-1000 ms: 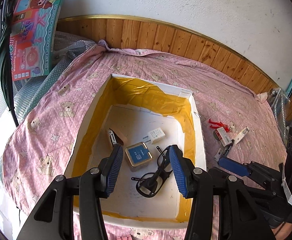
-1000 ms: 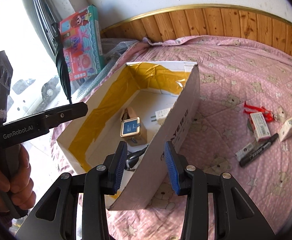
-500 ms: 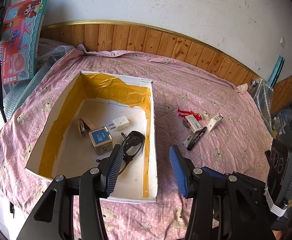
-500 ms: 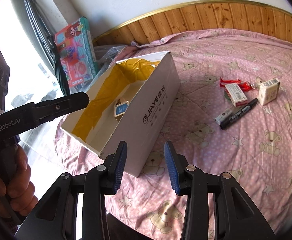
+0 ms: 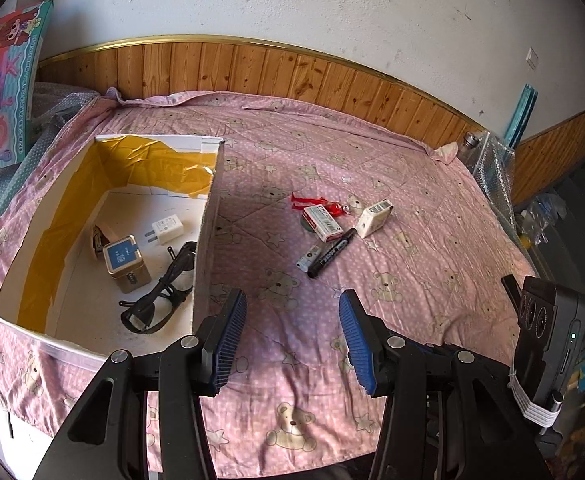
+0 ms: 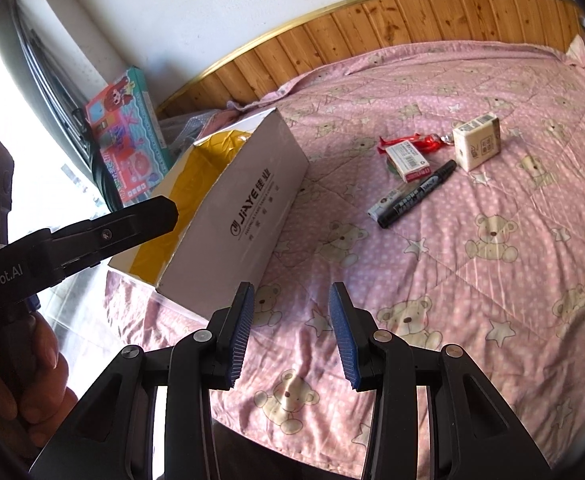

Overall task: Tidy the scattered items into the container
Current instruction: 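Move both tools back toward the remaining items on the bedspread, then grasp the red-and-white card box with the left tool while the right tool grasps the cream box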

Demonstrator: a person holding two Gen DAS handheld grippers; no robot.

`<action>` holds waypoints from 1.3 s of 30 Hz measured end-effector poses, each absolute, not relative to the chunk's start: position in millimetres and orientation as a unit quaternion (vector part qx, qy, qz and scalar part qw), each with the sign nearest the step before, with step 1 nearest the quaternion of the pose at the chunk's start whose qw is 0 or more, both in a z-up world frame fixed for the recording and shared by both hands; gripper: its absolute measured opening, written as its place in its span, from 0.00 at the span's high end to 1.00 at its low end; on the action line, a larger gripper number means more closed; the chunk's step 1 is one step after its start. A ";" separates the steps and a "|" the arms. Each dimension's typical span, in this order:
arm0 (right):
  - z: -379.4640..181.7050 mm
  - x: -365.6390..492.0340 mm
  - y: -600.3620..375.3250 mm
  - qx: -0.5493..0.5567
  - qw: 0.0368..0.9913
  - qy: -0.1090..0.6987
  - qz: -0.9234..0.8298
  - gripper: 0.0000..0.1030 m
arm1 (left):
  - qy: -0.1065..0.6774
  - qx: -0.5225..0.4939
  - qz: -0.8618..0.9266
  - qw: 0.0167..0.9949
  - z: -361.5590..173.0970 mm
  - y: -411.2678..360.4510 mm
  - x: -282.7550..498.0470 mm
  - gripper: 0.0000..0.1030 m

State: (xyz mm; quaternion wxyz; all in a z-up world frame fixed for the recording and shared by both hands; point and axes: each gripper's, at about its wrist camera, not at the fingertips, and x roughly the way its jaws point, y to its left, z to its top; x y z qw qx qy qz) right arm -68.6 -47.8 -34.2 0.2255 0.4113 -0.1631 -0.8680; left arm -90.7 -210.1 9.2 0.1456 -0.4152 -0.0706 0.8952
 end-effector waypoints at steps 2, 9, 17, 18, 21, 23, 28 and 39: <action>-37.1 -68.9 -40.2 0.412 0.220 -0.171 -0.868 0.60 | -0.067 -0.419 0.893 0.151 6.9 -200.5 -93.0 0.51; -52.7 -75.6 -14.3 0.417 0.198 -0.200 -0.864 0.60 | -0.051 -0.431 0.886 0.164 -4.4 -167.9 -107.2 0.51; -67.4 -90.1 10.2 0.424 0.175 -0.217 -0.862 0.60 | -0.043 -0.452 0.874 0.171 -25.6 -139.8 -133.0 0.51; -68.7 -92.4 13.9 0.425 0.171 -0.219 -0.862 0.61 | -0.044 -0.455 0.873 0.172 -28.6 -137.3 -136.9 0.51; -72.1 -100.3 22.9 0.427 0.161 -0.224 -0.861 0.60 | -0.045 -0.462 0.869 0.170 -37.9 -131.6 -149.6 0.51; -74.2 -106.6 28.6 0.430 0.155 -0.226 -0.860 0.60 | -0.050 -0.468 0.866 0.168 -44.1 -130.0 -159.2 0.51; -76.4 -125.7 39.5 0.434 0.145 -0.226 -0.860 0.60 | -0.057 -0.479 0.860 0.163 -55.7 -121.3 -184.8 0.51; -78.5 -178.1 65.3 0.438 0.121 -0.238 -0.858 0.60 | -0.070 -0.500 0.849 0.152 -83.7 -100.3 -248.2 0.49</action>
